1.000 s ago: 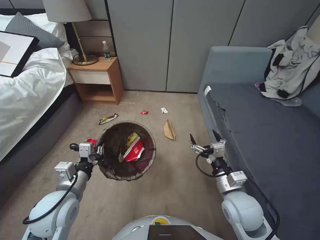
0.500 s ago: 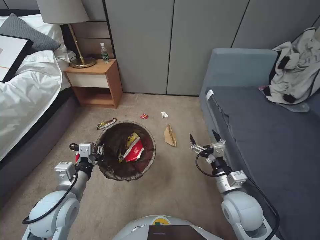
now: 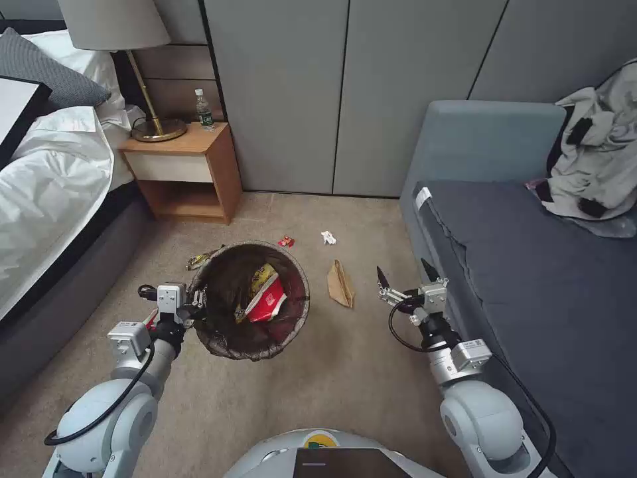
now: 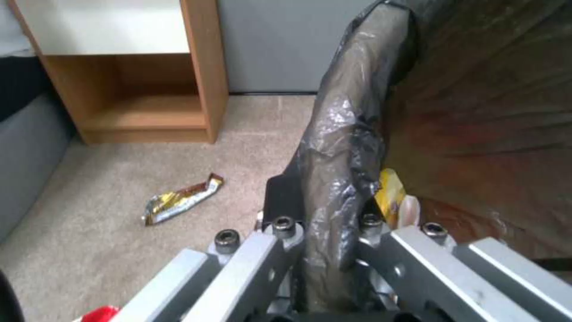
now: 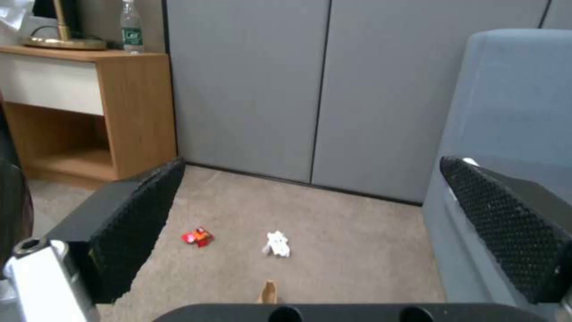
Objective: Pick up the trash bin, then pick up the garbage from the floor and place it into the trash bin.
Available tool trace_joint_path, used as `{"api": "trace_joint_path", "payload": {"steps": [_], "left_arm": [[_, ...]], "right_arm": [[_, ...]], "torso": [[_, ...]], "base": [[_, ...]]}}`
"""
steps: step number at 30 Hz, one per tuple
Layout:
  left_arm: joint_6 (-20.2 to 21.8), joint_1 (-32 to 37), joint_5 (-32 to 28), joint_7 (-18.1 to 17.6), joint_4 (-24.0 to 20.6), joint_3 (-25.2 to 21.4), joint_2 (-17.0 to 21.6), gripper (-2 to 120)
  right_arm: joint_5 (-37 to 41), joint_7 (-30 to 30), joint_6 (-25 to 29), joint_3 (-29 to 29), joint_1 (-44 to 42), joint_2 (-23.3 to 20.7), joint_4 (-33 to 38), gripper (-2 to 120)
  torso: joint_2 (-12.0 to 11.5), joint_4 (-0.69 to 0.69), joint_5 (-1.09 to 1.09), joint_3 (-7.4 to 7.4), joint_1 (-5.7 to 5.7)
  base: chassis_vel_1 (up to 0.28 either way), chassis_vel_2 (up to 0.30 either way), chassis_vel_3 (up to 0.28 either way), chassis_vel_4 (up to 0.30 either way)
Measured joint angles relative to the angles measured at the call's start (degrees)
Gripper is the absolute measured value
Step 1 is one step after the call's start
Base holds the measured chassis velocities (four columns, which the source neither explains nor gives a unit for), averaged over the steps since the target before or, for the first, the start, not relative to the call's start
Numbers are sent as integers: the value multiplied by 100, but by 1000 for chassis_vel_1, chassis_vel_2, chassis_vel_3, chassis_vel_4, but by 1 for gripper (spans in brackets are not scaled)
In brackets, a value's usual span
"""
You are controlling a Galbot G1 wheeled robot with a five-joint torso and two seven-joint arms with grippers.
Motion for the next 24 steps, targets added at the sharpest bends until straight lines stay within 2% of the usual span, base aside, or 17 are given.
{"api": "trace_joint_path", "payload": {"steps": [24], "left_arm": [[-4, -3, -1, 5, -3, -3, -5, 2]], "right_arm": [[7, -1, -80, -76, 79, -40, -27, 100]], "torso": [[0, 0, 0, 0, 0]], "base": [[-115, 122, 113, -120]]}}
